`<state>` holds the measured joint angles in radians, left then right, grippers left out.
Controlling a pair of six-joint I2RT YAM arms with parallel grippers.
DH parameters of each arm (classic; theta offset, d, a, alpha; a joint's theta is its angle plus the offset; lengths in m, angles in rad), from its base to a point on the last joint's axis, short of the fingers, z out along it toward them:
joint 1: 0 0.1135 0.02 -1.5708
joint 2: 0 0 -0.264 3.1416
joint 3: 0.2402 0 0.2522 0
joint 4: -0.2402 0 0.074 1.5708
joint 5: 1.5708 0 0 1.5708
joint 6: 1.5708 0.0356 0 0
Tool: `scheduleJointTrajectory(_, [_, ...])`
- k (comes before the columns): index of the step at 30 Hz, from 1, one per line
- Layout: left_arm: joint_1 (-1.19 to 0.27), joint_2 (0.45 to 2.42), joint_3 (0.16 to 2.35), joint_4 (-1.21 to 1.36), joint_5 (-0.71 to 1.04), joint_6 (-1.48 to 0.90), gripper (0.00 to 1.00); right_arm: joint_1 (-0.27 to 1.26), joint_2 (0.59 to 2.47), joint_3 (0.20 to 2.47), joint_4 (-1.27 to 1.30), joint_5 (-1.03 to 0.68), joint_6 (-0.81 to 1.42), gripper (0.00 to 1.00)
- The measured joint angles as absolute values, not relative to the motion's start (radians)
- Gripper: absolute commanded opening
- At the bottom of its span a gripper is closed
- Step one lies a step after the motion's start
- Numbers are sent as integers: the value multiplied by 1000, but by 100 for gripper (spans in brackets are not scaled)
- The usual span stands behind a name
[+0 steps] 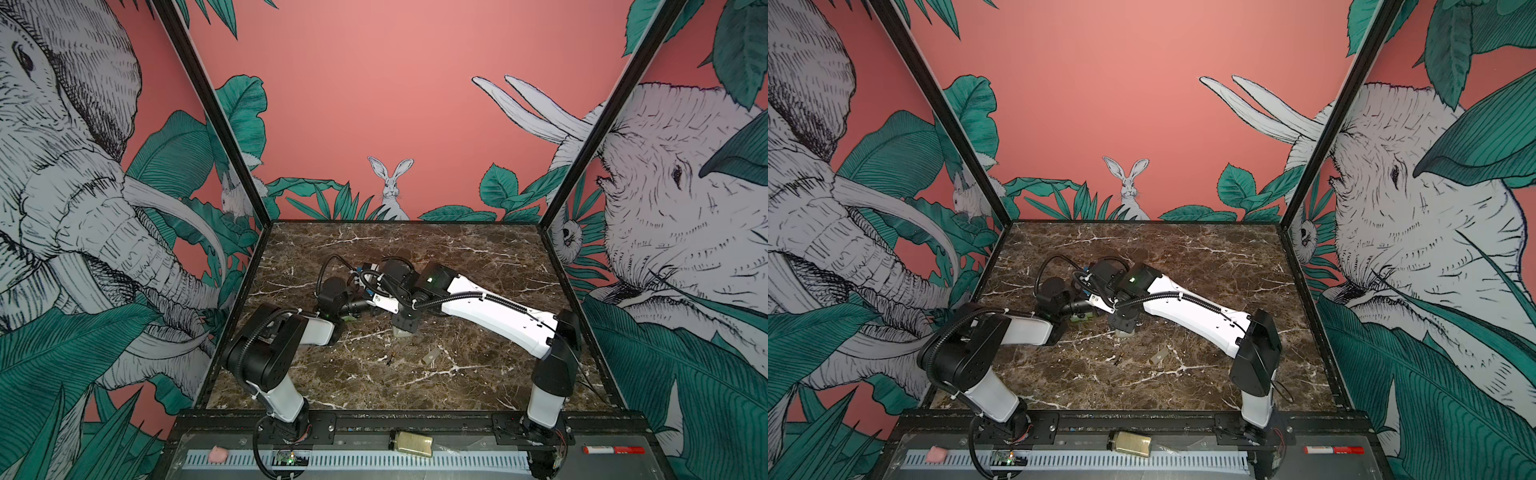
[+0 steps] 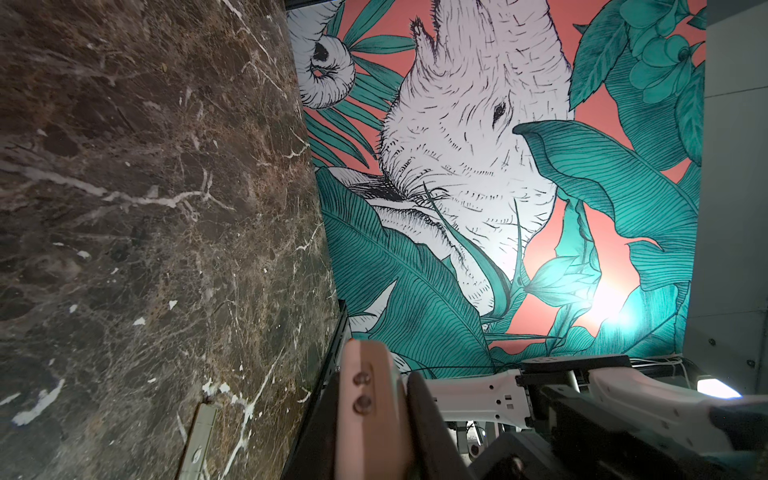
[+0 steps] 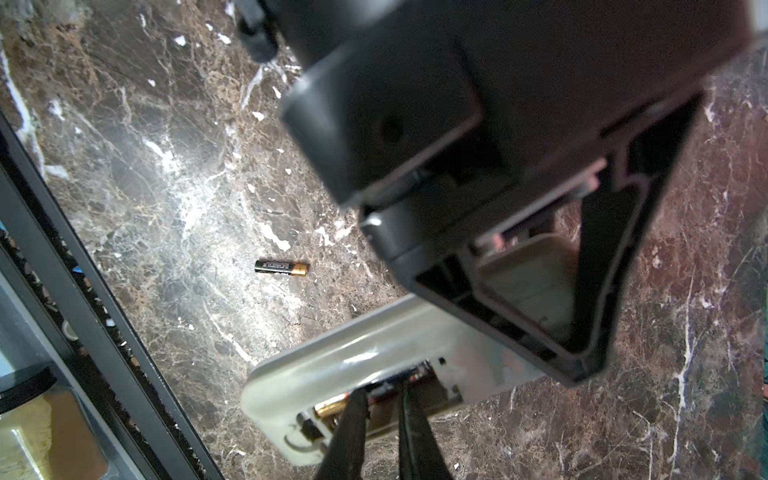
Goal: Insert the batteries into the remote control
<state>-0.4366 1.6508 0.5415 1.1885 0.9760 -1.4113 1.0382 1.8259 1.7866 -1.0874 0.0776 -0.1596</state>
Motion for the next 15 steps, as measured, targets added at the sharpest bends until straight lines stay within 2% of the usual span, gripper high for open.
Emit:
scheduleJointTrajectory(5, [-436,1613,546,1114,972,-1376,0,1031,1818,1791,-1037,78,-58,27])
scheduleJointTrajectory(15, [-436,1567,553,1031,957,-1319,0,953,1715,1766,-946,44,265,29])
